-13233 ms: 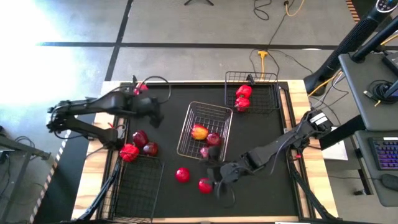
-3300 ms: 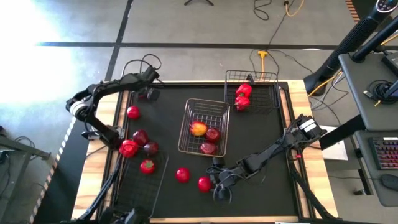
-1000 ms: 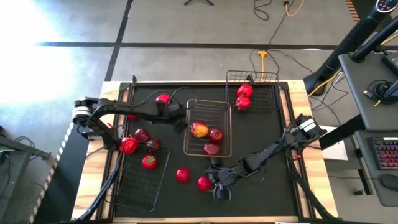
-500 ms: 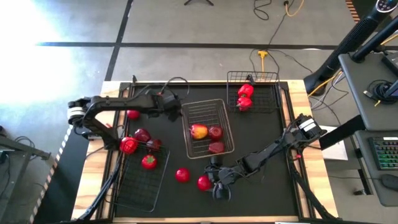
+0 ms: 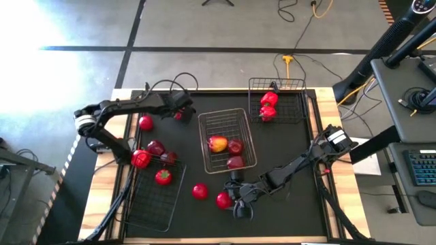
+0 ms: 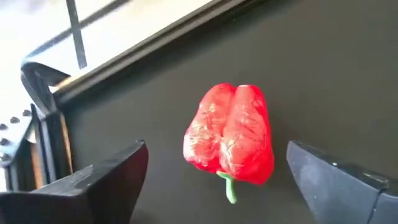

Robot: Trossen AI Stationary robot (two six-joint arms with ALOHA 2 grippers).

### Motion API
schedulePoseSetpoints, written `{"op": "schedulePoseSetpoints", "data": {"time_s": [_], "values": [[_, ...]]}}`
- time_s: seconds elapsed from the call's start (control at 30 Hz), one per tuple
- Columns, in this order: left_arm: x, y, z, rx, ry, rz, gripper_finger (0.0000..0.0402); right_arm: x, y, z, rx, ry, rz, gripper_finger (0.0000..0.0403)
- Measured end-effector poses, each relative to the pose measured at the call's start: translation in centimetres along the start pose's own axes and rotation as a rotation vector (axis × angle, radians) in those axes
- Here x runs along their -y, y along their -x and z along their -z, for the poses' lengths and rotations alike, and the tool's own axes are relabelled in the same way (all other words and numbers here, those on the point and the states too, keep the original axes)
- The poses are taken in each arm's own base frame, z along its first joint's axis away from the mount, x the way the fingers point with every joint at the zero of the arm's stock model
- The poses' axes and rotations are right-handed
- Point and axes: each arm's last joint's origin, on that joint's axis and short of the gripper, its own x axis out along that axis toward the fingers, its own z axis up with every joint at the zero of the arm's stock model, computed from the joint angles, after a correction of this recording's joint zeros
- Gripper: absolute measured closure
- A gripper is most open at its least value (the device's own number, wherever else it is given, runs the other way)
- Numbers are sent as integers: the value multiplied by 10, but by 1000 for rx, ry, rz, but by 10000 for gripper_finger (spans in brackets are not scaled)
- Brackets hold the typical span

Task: Sort produce into baskets
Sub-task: Put the red bell pepper into the top black wire basket

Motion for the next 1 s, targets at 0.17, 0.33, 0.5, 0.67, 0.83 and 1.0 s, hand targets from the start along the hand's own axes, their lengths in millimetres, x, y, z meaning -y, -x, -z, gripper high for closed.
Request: {"op": "schedulePoseSetpoints", "data": {"time_s": [0.17, 0.33, 0.5, 0.67, 0.83, 1.0], "values": [[-1, -15, 7, -5, 40, 9, 27, 0, 0, 0, 0, -1, 0, 23], [2, -22, 10, 39, 79, 49, 27, 0, 0, 0, -1, -1, 0, 23], [-1, -32, 21, 13, 104, 57, 35, 1, 1, 1, -25, 14, 7, 23], [-1, -41, 31, 39, 129, 72, 45, 0, 27, -21, -112, 26, 48, 23], [0, -50, 42, 71, 150, 99, 66, 7, 66, -38, -241, 33, 237, 23], [0, -57, 51, 114, 174, 120, 122, 22, 114, -43, -317, -29, 508, 24]]}}
